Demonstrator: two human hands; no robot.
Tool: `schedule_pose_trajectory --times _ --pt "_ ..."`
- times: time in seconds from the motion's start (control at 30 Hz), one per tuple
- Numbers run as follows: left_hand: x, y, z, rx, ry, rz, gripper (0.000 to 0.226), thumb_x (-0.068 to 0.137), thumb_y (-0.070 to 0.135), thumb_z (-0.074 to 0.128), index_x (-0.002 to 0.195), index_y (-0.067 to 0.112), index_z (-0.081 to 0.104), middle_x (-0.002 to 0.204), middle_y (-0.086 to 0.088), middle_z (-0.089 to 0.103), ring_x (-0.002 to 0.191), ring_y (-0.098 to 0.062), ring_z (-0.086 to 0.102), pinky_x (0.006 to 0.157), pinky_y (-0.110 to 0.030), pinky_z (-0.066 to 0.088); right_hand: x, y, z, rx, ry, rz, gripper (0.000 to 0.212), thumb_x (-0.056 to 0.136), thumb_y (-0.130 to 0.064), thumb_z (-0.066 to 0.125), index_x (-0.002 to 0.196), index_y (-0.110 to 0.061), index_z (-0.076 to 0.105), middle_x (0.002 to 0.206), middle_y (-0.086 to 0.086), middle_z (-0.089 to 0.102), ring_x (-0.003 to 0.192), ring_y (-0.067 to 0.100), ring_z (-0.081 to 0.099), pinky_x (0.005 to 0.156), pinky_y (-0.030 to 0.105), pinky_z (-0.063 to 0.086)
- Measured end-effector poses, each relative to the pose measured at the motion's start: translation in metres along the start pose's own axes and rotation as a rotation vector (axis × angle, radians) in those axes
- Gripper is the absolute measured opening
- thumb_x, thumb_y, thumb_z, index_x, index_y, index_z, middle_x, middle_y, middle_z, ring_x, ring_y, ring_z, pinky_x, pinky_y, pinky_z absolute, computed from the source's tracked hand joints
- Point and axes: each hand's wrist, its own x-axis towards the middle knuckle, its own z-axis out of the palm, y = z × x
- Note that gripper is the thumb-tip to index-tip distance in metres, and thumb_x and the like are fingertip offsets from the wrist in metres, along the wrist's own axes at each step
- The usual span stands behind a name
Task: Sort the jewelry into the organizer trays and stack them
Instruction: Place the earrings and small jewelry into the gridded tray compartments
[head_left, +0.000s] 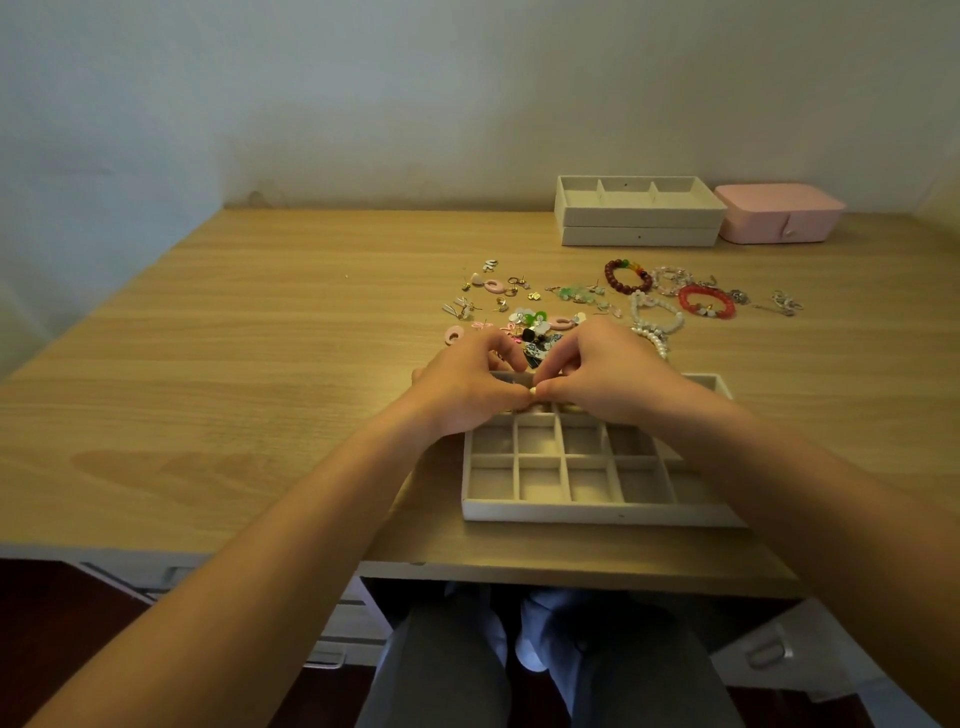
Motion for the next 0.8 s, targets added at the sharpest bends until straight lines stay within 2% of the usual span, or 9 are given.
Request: schedule_pose_trajectory --times 0.07,0.2,0.3,0.4,0.57,0.7,0.8 --pt "0.004 -0.002 0.004 0.017 -0.013 -0.042 0.054 0.034 0.061 0.069 0.083 0.04 0.057 0.075 0.012 0.063 0.076 -0.018 0.06 0.096 -0.061 0.048 0.0 0.0 0.001 -0.03 0.015 -0.009 0.006 0.086 -0.025 0.079 0.09 -0.023 0.083 0.065 -0.015 0.055 0.061 0.003 0.048 0.053 0.021 0.033" --pt "0.004 0.003 0.005 0.054 -0.052 -0.09 0.058 0.031 0.059 0.063 0.084 0.037 0.056 0.072 0.009 0.065 0.078 -0.022 0.061 0.096 -0.062 0.047 -0.002 0.001 0.008 -0.065 0.084 -0.032 0.008 0.085 -0.02 0.078 0.088 -0.024 0.084 0.066 -0.014 0.059 0.063 0.003 0.05 0.052 0.019 0.034" --pt "0.005 0.005 0.004 0.051 -0.088 -0.099 0.054 0.031 0.056 0.063 0.084 0.046 0.057 0.071 0.006 0.064 0.077 -0.023 0.06 0.098 -0.065 0.046 -0.003 0.002 0.013 -0.042 0.129 -0.039 0.008 0.085 -0.019 0.079 0.09 -0.023 0.084 0.068 -0.01 0.062 0.065 0.004 0.052 0.054 0.017 0.036" --pt "0.005 0.007 0.004 0.051 -0.109 -0.104 0.045 0.039 0.05 0.068 0.083 0.047 0.059 0.07 0.009 0.062 0.079 -0.023 0.059 0.1 -0.065 0.044 -0.005 0.005 0.015 0.01 0.185 -0.023 0.007 0.083 -0.02 0.081 0.088 -0.023 0.084 0.068 -0.012 0.062 0.066 0.003 0.053 0.055 0.015 0.035" --pt "0.003 0.008 0.003 0.048 -0.107 -0.105 0.033 0.042 0.046 0.066 0.074 0.049 0.062 0.052 0.021 0.057 0.076 -0.018 0.056 0.101 -0.061 0.044 -0.006 0.007 0.013 0.024 0.224 0.012 0.008 0.079 -0.019 0.081 0.076 -0.025 0.078 0.07 -0.011 0.063 0.067 0.003 0.054 0.054 0.016 0.034" --pt "0.004 0.009 0.003 0.042 -0.096 -0.108 0.036 0.041 0.044 0.066 0.077 0.041 0.065 0.066 0.015 0.06 0.081 -0.02 0.058 0.101 -0.06 0.044 -0.002 0.006 0.013 0.02 0.219 0.031 0.016 0.076 -0.015 0.078 0.069 -0.028 0.071 0.071 -0.011 0.062 0.069 0.007 0.056 0.053 0.019 0.036" --pt "0.006 0.007 0.005 0.044 -0.087 -0.104 0.036 0.045 0.042 0.067 0.08 0.035 0.066 0.069 0.011 0.059 0.081 -0.02 0.058 0.1 -0.059 0.045 -0.002 0.004 0.013 -0.005 0.207 -0.033 0.015 0.079 -0.013 0.075 0.077 -0.027 0.076 0.072 -0.015 0.057 0.07 0.007 0.054 0.057 0.022 0.037"
